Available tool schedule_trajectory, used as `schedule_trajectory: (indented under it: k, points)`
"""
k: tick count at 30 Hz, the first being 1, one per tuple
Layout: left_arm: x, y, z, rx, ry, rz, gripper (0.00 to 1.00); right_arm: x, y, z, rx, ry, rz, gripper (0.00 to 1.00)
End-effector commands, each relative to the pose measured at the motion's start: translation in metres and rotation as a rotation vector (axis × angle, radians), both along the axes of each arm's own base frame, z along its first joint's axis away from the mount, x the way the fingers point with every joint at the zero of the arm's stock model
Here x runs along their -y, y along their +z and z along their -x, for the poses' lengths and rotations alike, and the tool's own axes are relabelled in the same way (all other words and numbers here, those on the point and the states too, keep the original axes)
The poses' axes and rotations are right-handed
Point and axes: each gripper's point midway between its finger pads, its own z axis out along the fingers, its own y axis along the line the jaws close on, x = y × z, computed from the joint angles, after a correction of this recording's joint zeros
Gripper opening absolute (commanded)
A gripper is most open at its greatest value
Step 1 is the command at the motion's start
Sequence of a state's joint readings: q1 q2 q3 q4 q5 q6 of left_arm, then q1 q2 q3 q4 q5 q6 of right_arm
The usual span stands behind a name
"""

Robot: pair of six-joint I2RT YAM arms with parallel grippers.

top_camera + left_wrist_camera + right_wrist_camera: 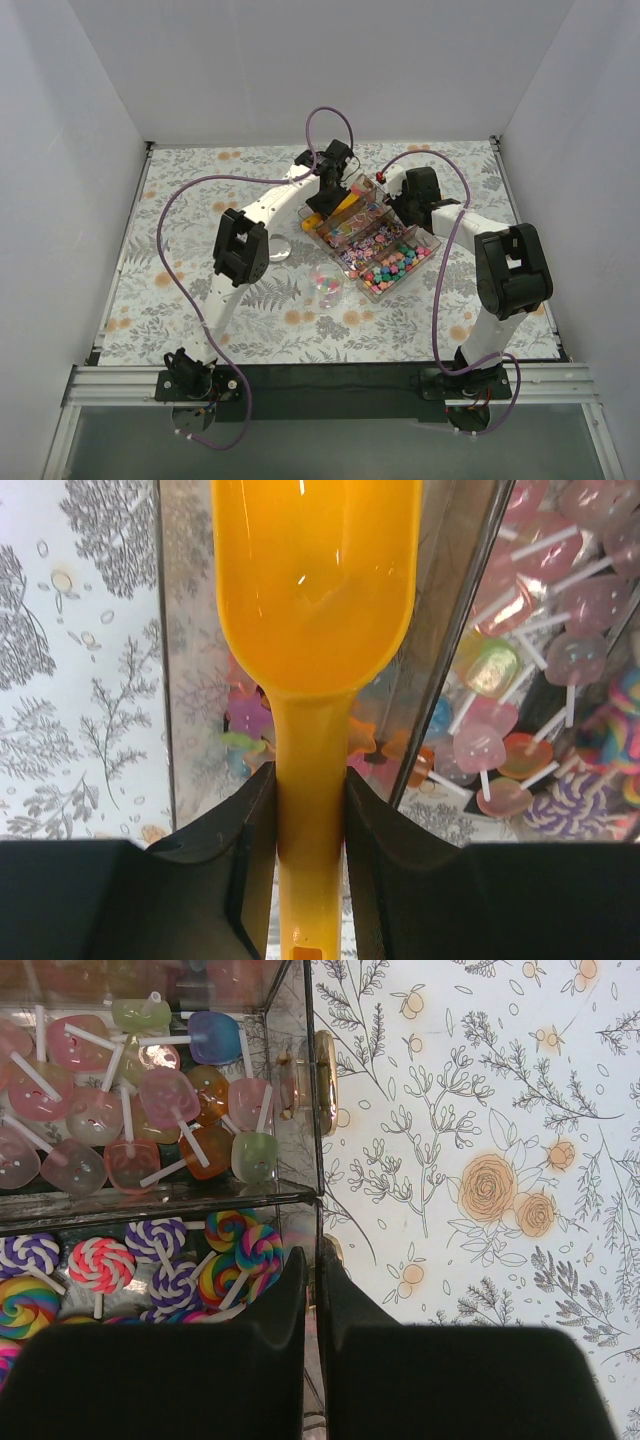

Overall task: Pack the candies
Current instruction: Scoop the fake candies from the storage box.

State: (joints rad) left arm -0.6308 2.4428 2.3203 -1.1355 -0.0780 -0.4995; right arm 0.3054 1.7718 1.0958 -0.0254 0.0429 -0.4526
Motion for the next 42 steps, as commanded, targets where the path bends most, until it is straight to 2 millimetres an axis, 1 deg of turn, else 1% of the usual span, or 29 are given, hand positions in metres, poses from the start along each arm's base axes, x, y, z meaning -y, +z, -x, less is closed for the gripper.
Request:
schedule_trajectory:
  k: [1,9,11,12,14,15,17,18,20,21,22,23,24,25,26,29,31,32,33,36,37,38,42]
  points:
    - [0.017,0.012,-0.017,0.076,-0.042,0.056,0.0,-0.01,0.016,-0.013,0.079,0.019,0.009,0.01]
    - [0.035,0.011,-0.036,0.144,-0.082,0.118,0.0,-0.016,0.019,-0.015,0.083,0.028,-0.009,0.01]
    - [0.039,0.012,-0.037,0.149,-0.089,0.135,0.0,-0.015,0.018,-0.015,0.082,0.024,-0.009,0.01]
    - [0.04,0.007,-0.035,0.143,-0.098,0.136,0.0,-0.016,0.019,-0.015,0.081,0.023,-0.015,0.01]
    - [0.045,0.01,-0.039,0.168,-0.106,0.165,0.0,-0.018,0.018,-0.015,0.081,0.026,-0.02,0.01]
    - [0.05,0.009,-0.036,0.153,-0.123,0.196,0.0,-0.018,0.018,-0.016,0.083,0.023,-0.02,0.01]
    - [0.052,0.006,-0.031,0.135,-0.139,0.203,0.0,-0.013,0.016,-0.016,0.085,0.011,0.001,0.01]
    - [0.051,0.005,-0.03,0.129,-0.14,0.203,0.0,-0.009,0.015,-0.017,0.089,0.0,0.018,0.01]
    - [0.046,-0.008,-0.02,0.099,-0.149,0.19,0.0,-0.004,0.012,-0.018,0.097,-0.006,0.031,0.01]
    - [0.045,0.005,-0.018,0.12,-0.153,0.206,0.0,-0.004,0.013,-0.019,0.101,-0.003,0.024,0.01]
    - [0.049,0.009,-0.019,0.143,-0.166,0.237,0.0,-0.002,0.011,-0.019,0.099,-0.001,0.026,0.01]
    - [0.042,-0.005,-0.007,0.11,-0.171,0.225,0.0,-0.001,0.011,-0.019,0.101,0.0,0.027,0.01]
    - [0.043,0.007,-0.005,0.132,-0.18,0.246,0.0,-0.001,0.01,-0.02,0.101,0.006,0.024,0.01]
    - [0.044,0.008,-0.003,0.138,-0.185,0.262,0.0,0.0,0.01,-0.02,0.103,0.011,0.028,0.01]
    - [0.04,0.002,0.003,0.121,-0.186,0.255,0.0,-0.001,0.01,-0.021,0.107,0.019,0.026,0.01]
    - [0.033,-0.003,0.007,0.112,-0.192,0.233,0.0,-0.006,0.011,-0.022,0.117,0.052,0.001,0.01]
    - [0.033,-0.005,0.007,0.113,-0.2,0.23,0.0,-0.008,0.01,-0.024,0.119,0.063,-0.009,0.01]
    - [0.033,-0.006,0.006,0.113,-0.2,0.23,0.0,-0.013,0.011,-0.024,0.119,0.087,-0.025,0.01]
    - [0.035,-0.003,0.002,0.122,-0.2,0.239,0.0,-0.015,0.011,-0.026,0.119,0.097,-0.024,0.01]
    - [0.04,-0.004,-0.003,0.127,-0.196,0.262,0.0,-0.016,0.01,-0.029,0.12,0.105,-0.019,0.01]
    - [0.044,0.0,-0.007,0.139,-0.201,0.277,0.0,-0.017,0.007,-0.03,0.115,0.107,-0.019,0.01]
    - [0.046,0.0,-0.009,0.143,-0.202,0.283,0.0,-0.018,0.009,-0.031,0.119,0.109,-0.022,0.01]
    - [0.054,0.005,-0.013,0.157,-0.2,0.319,0.0,-0.019,0.003,-0.029,0.103,0.113,-0.033,0.01]
